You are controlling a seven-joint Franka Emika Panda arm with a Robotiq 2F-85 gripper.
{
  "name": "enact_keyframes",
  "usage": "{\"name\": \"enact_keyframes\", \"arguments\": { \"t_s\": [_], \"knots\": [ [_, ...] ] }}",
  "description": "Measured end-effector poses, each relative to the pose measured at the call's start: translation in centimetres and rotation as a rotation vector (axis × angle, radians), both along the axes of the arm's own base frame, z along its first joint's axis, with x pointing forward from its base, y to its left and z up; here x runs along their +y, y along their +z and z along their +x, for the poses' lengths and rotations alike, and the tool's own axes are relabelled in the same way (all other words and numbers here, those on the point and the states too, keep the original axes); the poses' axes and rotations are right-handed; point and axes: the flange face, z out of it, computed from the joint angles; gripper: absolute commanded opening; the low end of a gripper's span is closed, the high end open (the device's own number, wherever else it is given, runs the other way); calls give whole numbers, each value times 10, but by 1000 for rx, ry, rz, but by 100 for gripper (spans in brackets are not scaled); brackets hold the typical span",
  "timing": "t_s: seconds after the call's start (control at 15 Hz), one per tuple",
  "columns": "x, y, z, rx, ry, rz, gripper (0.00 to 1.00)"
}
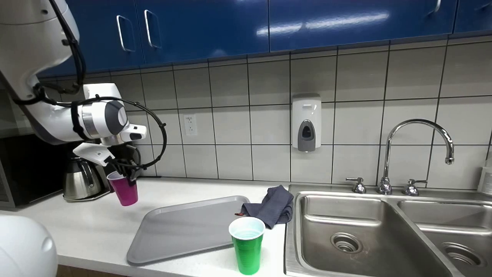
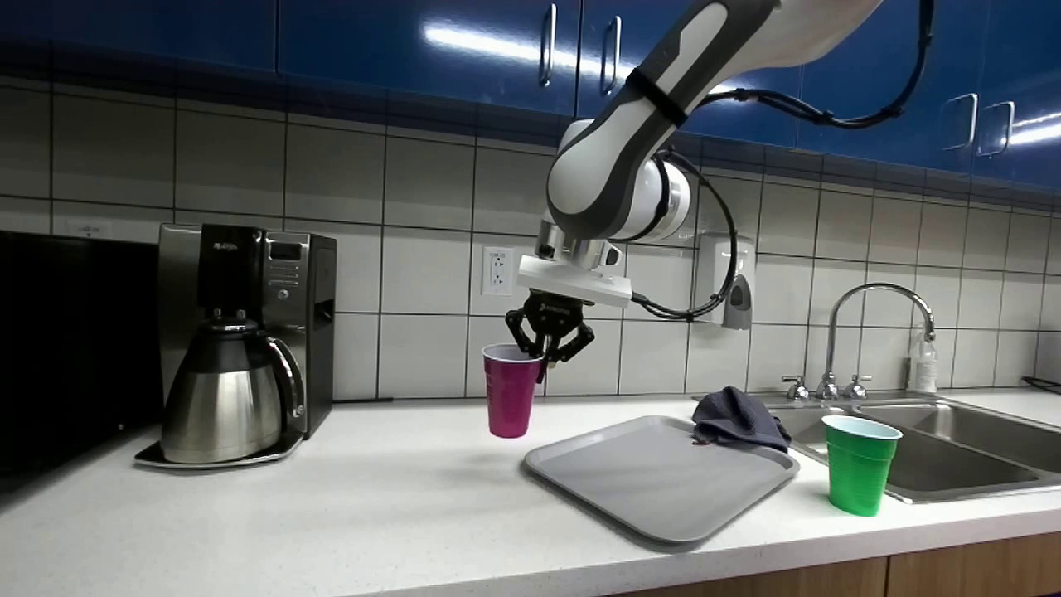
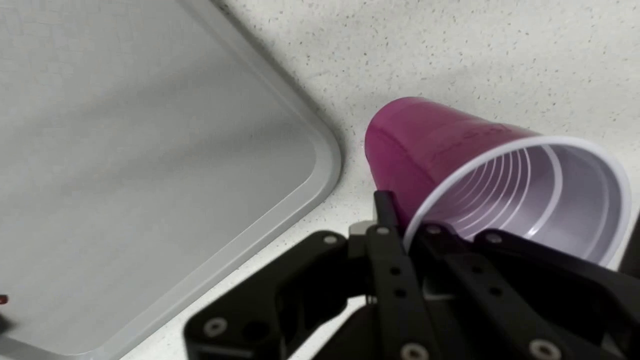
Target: Move the cups to the counter
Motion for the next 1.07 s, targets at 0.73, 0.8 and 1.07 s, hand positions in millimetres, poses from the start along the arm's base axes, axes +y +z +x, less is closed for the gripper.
{"name": "enact_keyframes", "arguments": {
  "t_s": [0.73,0.8,1.07],
  "knots": [
    [11,-19,-8,36,24,-12,1],
    [12,-21,-10,40,27,-14,1],
    [14,-29,-17,57,35,-19,1]
  ]
}}
